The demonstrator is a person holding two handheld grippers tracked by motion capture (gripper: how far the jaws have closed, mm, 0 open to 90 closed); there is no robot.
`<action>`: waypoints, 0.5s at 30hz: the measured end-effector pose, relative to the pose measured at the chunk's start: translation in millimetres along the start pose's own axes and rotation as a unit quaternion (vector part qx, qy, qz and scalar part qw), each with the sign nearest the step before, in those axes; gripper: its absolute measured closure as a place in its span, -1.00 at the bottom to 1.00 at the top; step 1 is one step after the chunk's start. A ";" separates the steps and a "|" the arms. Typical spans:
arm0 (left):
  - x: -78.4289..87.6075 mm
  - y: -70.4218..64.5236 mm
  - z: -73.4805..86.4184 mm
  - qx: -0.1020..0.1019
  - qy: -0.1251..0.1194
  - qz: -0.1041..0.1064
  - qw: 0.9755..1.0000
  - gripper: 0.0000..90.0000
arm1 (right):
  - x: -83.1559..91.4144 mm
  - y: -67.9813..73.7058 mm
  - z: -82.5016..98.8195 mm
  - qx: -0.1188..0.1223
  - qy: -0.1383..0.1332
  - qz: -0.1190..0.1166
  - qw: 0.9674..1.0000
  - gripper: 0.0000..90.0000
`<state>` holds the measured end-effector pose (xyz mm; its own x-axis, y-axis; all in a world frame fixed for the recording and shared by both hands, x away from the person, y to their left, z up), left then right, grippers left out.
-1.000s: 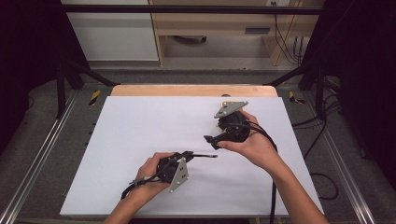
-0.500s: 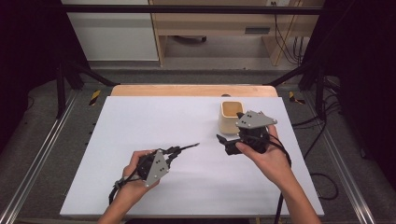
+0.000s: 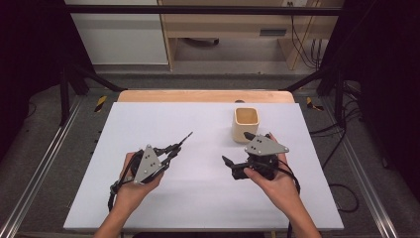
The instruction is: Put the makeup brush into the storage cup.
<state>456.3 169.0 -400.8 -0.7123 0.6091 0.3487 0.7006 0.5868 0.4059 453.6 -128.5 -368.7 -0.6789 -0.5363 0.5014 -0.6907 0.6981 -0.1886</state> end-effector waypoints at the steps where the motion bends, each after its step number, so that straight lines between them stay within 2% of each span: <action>1: -0.7 0.1 -1.1 0.005 -0.004 0.002 1.000 0.86 | -0.7 0.8 -0.1 -0.002 -0.002 0.000 1.000 -0.88; 5: -2.9 -1.0 -6.5 0.015 -0.010 -0.001 1.000 0.86 | -3.9 3.5 -1.0 -0.019 -0.016 -0.003 1.000 -0.90; 13: -7.4 -0.5 -12.8 0.054 -0.022 0.008 0.998 0.86 | -10.4 5.1 -2.6 -0.067 -0.048 -0.004 0.997 -0.92; 15: -8.3 0.1 -13.4 0.061 -0.023 0.009 0.998 0.86 | -11.1 4.3 -3.5 -0.071 -0.053 -0.003 0.996 -0.92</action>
<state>461.8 156.9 -392.4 -0.6989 0.6419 0.3155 0.7151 0.6342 0.2938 459.1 -117.9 -372.2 -0.7024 -0.5830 0.4083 -0.6583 0.7503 -0.0613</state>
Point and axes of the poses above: each handheld gripper's, and its own axes: x roughly backward along the jaws, z roughly out of its underside, y roughly to its left, the point moved 2 cm from there along -x, roughly forward along the jaws, and after that the axes turned 9 degrees about y, right-handed, at the moved point
